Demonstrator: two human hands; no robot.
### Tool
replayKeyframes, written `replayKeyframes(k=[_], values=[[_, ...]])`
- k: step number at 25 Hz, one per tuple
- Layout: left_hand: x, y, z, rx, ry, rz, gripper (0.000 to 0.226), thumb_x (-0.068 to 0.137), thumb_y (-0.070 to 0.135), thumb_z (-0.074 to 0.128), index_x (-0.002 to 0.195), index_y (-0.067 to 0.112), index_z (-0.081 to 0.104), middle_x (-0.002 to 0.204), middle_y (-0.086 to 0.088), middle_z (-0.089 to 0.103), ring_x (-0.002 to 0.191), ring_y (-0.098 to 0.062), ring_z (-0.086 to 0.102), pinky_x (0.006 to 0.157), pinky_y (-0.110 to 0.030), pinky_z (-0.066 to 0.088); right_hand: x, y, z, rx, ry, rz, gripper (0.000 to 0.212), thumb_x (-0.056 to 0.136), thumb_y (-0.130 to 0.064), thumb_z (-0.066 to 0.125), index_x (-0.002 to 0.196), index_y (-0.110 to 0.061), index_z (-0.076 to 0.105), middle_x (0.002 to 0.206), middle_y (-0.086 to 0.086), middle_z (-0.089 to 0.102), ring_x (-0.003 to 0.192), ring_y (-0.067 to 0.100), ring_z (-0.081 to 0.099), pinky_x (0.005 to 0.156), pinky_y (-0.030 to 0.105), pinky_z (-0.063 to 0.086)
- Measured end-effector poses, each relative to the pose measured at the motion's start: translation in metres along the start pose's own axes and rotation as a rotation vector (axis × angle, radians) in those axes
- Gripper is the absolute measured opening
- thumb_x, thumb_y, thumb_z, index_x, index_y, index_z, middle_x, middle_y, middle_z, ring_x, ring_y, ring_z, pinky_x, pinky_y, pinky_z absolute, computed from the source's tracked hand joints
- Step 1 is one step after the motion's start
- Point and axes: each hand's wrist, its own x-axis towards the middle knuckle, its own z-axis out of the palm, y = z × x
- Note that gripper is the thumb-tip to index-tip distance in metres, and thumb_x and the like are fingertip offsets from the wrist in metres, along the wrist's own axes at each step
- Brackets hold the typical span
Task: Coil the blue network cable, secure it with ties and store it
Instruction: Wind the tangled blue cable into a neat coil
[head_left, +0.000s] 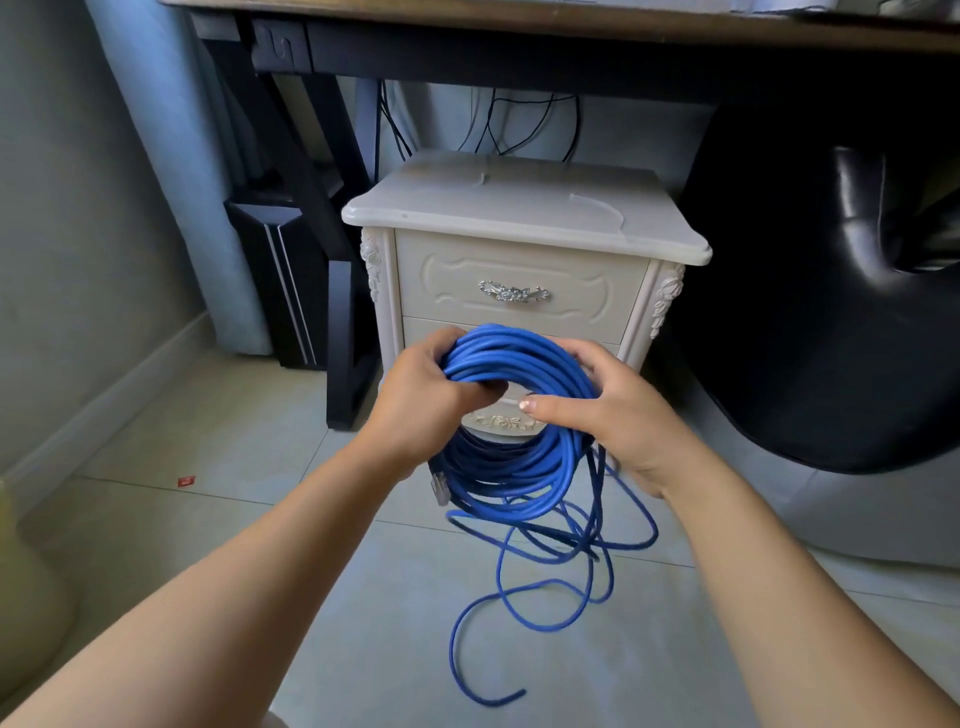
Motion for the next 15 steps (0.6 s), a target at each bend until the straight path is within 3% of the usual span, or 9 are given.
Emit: replayKeyframes(k=[2,5,9,11,13,15], values=[[0.001,0.001,-0.001,-0.145,0.044,-0.059,0.019,0.078,0.005,0.075,0.092,0.015,0.066,0.068,0.003,0.06,0.063,-0.013,0.053,0.068,-0.035,0.047,0.0,0.004,0.001,0.028,-0.006,0.029,0.055,0.064,-0.029,0.083,0.113,-0.033,0.061,0.108,0.002,0.07,0.097,0.012,0.069,0.089,0.031,0.053],[0.003,-0.001,0.0,-0.269,0.084,-0.153,0.02,0.079,0.006,0.073,0.097,0.013,0.066,0.064,0.005,0.057,0.061,-0.015,0.05,0.068,-0.037,0.047,0.001,0.008,0.005,0.102,0.023,0.03,0.06,0.066,-0.024,0.085,0.12,-0.032,0.058,0.108,0.002,0.069,0.098,0.011,0.069,0.09,0.03,0.052],[0.003,0.003,0.002,-0.271,0.052,-0.199,0.02,0.081,0.008,0.074,0.099,0.012,0.066,0.065,0.005,0.058,0.064,-0.016,0.053,0.072,-0.034,0.051,0.006,0.013,0.011,0.138,0.136,0.051,0.032,0.074,-0.002,0.076,0.097,-0.019,0.063,0.08,0.002,0.062,0.074,0.017,0.063,0.082,0.039,0.053],[0.004,0.007,0.0,-0.334,-0.106,-0.209,0.031,0.083,0.028,0.074,0.111,0.016,0.067,0.083,0.004,0.066,0.081,-0.015,0.061,0.08,-0.031,0.054,0.011,0.017,0.013,0.195,0.281,0.063,0.026,0.073,0.004,0.069,0.088,-0.016,0.062,0.07,0.001,0.055,0.062,0.018,0.057,0.076,0.043,0.054],[0.007,0.004,-0.002,-0.543,-0.185,-0.308,0.051,0.081,0.058,0.063,0.114,0.02,0.068,0.099,-0.001,0.07,0.094,-0.017,0.065,0.086,-0.036,0.052,0.017,0.018,0.007,0.315,0.418,0.072,0.024,0.071,0.005,0.064,0.084,-0.014,0.061,0.059,-0.002,0.052,0.052,0.014,0.051,0.069,0.039,0.055],[0.008,-0.005,0.003,-0.716,-0.091,-0.485,0.046,0.093,0.051,0.05,0.102,0.009,0.068,0.086,-0.01,0.071,0.085,-0.024,0.066,0.084,-0.04,0.054,0.021,0.014,-0.002,0.506,0.496,0.088,0.019,0.074,0.009,0.056,0.079,-0.009,0.057,0.049,0.0,0.044,0.043,0.014,0.044,0.059,0.034,0.052]])
